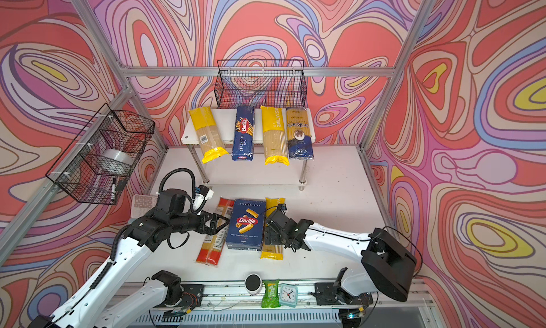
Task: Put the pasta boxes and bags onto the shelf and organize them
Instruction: 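Push the red bag against the box with left gripper while right lowers onto PASTATIME bag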
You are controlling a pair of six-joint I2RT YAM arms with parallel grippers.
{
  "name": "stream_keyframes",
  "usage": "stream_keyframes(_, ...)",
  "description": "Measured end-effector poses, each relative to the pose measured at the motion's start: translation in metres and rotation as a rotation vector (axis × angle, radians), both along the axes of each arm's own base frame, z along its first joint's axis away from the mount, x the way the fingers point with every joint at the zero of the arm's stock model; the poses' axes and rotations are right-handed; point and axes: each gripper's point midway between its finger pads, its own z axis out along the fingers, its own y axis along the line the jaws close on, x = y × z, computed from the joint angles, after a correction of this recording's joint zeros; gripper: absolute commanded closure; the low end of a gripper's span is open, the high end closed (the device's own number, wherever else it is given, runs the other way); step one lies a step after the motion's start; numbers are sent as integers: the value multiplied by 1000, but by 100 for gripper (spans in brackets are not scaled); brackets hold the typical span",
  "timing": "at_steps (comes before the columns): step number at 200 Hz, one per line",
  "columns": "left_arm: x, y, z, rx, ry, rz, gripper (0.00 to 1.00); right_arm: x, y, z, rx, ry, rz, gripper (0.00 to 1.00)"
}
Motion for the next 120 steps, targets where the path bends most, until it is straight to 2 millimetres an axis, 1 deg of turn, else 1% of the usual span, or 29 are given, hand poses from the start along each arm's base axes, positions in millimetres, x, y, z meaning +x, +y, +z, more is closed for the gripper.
stream_keyframes(34, 0, 3, 2, 8, -15, 12, 0, 5, 5, 0, -9, 0, 0, 2)
stream_keyframes(71, 1, 5, 0, 20, -11, 21, 0, 4, 1, -11, -50, 29, -6, 2)
stream_keyframes(98, 2, 9, -2, 43, -10, 40, 0, 5, 2, -20, -80, 57, -9, 2)
stream_keyframes(120, 1, 12, -1, 52, -19, 51, 0, 4, 2, -22, -82, 65, -12, 2)
